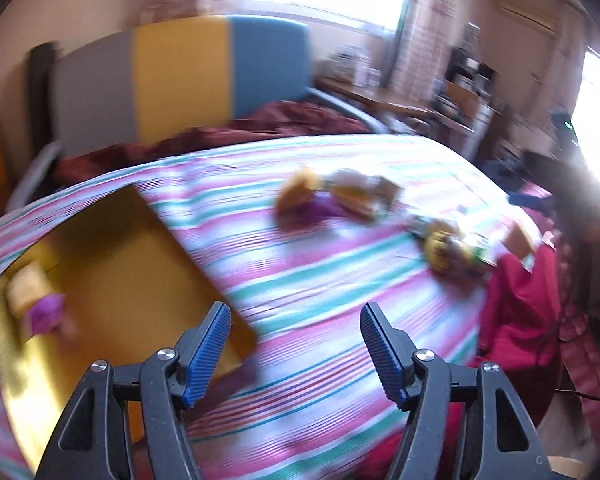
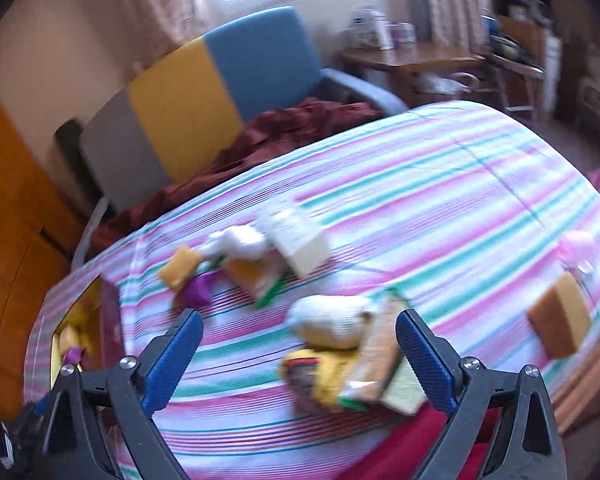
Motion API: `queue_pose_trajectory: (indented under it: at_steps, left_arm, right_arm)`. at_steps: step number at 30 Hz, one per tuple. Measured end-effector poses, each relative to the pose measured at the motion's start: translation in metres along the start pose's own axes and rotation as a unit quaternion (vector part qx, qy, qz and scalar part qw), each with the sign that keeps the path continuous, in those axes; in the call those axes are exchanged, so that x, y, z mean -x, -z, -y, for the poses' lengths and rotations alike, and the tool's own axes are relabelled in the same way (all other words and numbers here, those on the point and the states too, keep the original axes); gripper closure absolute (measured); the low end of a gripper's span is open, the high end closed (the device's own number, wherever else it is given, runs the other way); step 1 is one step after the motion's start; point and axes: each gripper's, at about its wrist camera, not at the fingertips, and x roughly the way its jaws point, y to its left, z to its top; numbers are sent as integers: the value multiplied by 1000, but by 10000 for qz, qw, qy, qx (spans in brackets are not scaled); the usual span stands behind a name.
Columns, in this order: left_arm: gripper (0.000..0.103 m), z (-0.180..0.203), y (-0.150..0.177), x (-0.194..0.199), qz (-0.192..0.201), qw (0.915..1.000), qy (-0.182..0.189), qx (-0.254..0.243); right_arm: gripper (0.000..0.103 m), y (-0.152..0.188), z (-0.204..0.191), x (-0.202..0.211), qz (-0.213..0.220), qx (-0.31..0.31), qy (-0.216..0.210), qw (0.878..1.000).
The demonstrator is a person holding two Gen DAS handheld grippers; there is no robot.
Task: Organize objects
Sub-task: 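Grasp the yellow knitted toy from the table with the left gripper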
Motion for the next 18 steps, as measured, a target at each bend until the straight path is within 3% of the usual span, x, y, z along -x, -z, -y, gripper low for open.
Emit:
queue_pose_trajectory:
  at_steps: [3, 8, 13, 18]
  left_arm:
    - [38, 33, -10, -28, -173, 9984, 451, -307]
    - [38, 74, -19, -62, -444, 9928, 1033, -423]
    - [38, 97, -32, -99, -726, 9869, 1428, -191]
    - [38, 110, -46, -137, -987, 9787, 1777, 291]
  right_arm:
    - [5, -2, 28, -5, 85, -345, 14, 9994]
    - [5, 6, 43, -20, -11, -681, -244, 9974]
    - [5, 9, 57, -19, 39, -1109, -737, 9911]
    - [5, 10, 59, -20, 66, -1207, -893, 9886]
